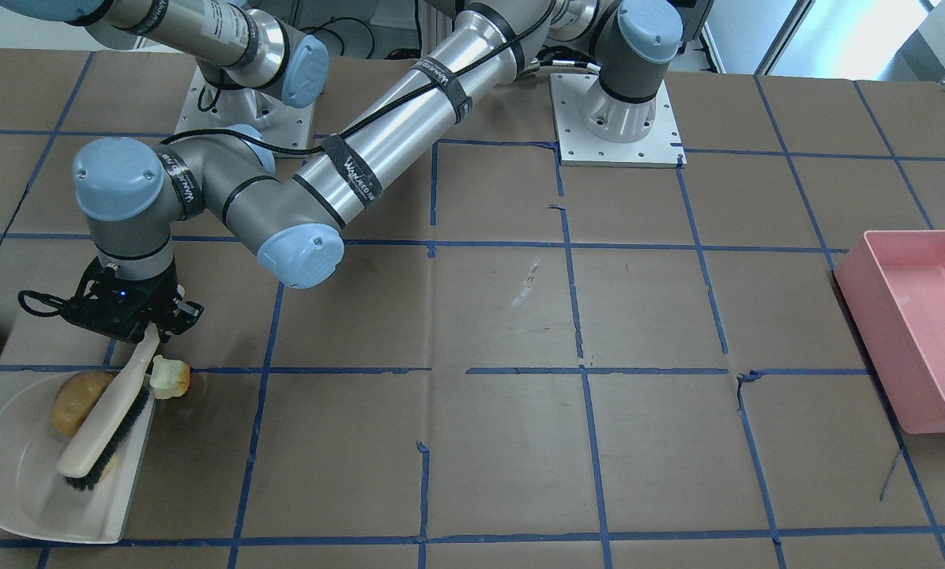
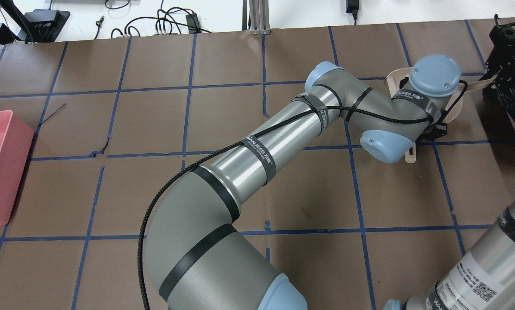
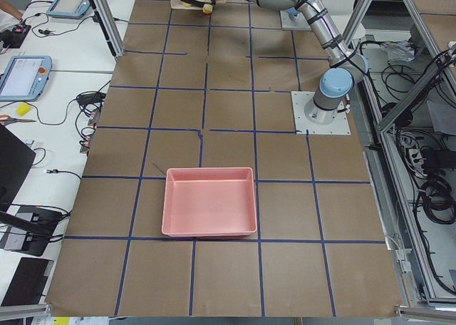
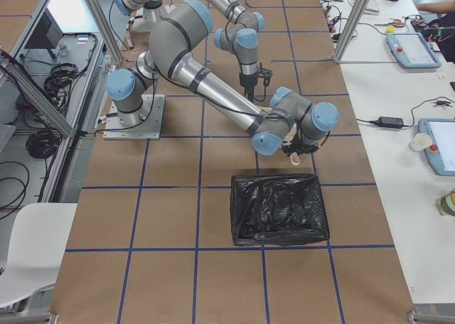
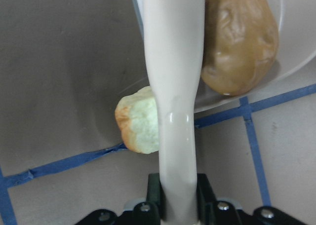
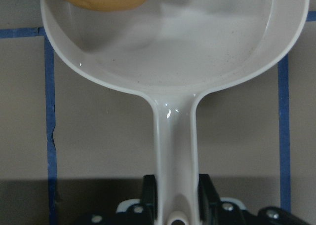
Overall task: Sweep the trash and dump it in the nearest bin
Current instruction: 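Push the bread pieces fully into the dustpan with the brush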
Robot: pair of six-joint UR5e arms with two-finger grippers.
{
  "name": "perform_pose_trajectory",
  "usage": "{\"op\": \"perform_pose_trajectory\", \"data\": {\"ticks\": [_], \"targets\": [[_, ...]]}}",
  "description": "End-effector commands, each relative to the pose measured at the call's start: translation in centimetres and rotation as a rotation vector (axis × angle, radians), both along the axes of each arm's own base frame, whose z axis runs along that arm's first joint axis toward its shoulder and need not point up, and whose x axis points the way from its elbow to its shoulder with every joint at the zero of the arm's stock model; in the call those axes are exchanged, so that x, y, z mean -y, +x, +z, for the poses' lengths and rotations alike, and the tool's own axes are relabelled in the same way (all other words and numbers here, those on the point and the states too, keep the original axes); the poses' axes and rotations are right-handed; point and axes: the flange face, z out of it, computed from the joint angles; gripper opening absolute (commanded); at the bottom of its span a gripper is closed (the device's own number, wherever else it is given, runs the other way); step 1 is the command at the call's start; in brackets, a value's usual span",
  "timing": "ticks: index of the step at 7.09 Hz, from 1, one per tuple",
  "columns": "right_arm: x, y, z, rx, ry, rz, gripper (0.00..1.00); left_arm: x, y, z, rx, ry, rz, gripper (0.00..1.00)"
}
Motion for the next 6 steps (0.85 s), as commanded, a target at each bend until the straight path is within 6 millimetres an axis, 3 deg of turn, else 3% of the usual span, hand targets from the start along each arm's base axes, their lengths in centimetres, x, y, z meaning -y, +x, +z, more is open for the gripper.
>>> {"op": "perform_pose_trajectory", "data": {"ticks": [1,3,5,6], "targets": [[0.0,0.1,-0.1,0.001,0.001,0.001,0.00,-0.3,-1.1,3.0,-0.045,-0.006,0.000,0.00],[0.0,-0.1,0.0,-0.005,-0.001,0.023,0.00,-1.6,0.1,5.3,0.017,0.046,-0.001,0.00],[-0.2,-0.3,0.4,-0.010,-0.005,0.056,0.00,-3.3,3.6,4.4,0.107,0.122,0.008,0.00],[-0.4,-0.4,0.5,-0.006,0.003,0.058,0.00,-4.1,6.0,2.9,0.137,0.167,0.039,0.00]]}}
